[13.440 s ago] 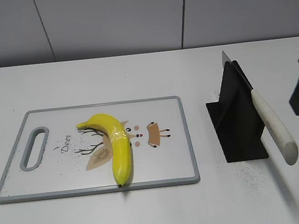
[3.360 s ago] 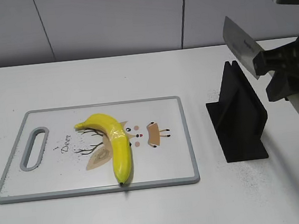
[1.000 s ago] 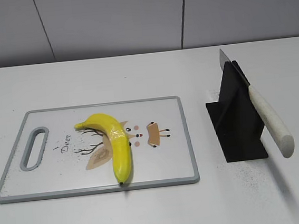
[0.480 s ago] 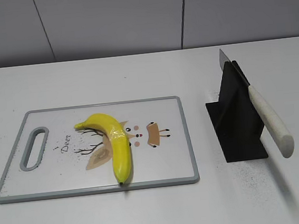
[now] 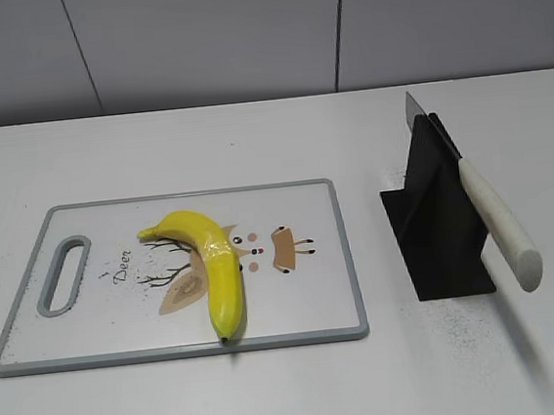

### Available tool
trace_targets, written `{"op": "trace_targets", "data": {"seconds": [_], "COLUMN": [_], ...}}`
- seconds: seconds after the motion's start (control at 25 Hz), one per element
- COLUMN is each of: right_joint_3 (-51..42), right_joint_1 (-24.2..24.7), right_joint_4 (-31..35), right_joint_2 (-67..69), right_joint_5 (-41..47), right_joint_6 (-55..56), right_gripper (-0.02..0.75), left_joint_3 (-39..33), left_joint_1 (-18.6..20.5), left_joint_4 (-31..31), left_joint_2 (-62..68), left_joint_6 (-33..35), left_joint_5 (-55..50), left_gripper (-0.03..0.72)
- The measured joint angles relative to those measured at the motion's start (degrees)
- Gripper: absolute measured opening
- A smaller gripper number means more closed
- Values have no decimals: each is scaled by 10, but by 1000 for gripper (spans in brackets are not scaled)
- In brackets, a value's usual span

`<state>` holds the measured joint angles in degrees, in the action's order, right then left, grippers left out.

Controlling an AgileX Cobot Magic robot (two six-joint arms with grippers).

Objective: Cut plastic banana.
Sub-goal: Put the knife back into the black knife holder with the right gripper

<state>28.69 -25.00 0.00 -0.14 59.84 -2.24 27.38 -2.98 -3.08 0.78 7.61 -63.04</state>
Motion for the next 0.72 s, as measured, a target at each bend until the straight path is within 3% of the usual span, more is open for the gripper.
{"op": "trace_targets", "data": {"seconds": [0.32,0.72], "right_joint_3": [0,0], "right_joint_1": [25,189], "right_joint_4": [0,0], "right_joint_2": [-1,-1], "right_joint_5": [0,0], "right_joint_6": [0,0], "right_gripper": [573,573], "left_joint_3": [0,0], "left_joint_1": [0,0], "left_joint_4": [-1,-1], "left_joint_2": [0,0], "left_joint_6": [0,0], "left_joint_5": [0,0], "left_gripper": [527,525]}}
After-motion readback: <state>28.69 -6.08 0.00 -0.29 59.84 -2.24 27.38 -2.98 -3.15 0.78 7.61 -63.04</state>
